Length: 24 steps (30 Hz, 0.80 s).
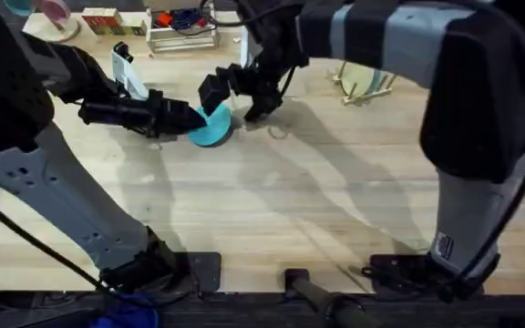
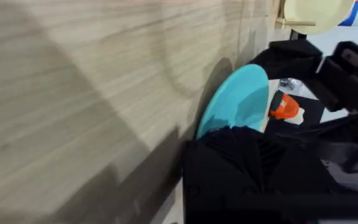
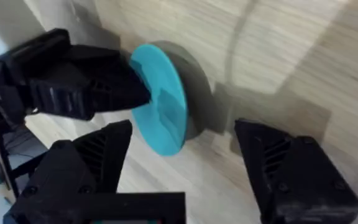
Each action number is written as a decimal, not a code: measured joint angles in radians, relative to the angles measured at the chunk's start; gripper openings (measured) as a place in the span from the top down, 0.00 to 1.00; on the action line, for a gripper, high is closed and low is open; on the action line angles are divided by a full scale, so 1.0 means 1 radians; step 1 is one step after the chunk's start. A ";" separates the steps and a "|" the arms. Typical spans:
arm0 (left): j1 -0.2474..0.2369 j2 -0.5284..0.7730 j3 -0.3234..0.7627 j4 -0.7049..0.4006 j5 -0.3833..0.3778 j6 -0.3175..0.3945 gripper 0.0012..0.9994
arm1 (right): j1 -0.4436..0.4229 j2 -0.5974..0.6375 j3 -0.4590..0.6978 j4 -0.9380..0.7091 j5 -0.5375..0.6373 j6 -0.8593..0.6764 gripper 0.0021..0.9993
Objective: Pick up the plates from the table one by one and place each into a slot on the dish rack.
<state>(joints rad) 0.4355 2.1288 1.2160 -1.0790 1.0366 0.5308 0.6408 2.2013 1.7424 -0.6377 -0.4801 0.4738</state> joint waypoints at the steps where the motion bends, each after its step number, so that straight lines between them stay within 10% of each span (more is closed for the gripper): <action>1: 0.000 0.000 0.000 0.000 0.000 0.000 0.96 | 0.005 0.009 0.000 0.006 0.001 0.009 0.01; 24: 0.000 0.000 0.000 0.000 0.000 0.000 0.96 | 0.041 0.019 0.003 0.073 0.001 0.107 0.01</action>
<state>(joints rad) 0.4355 2.1288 1.2160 -1.0786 1.0365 0.5304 0.6819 2.2208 1.7458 -0.5652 -0.4789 0.5812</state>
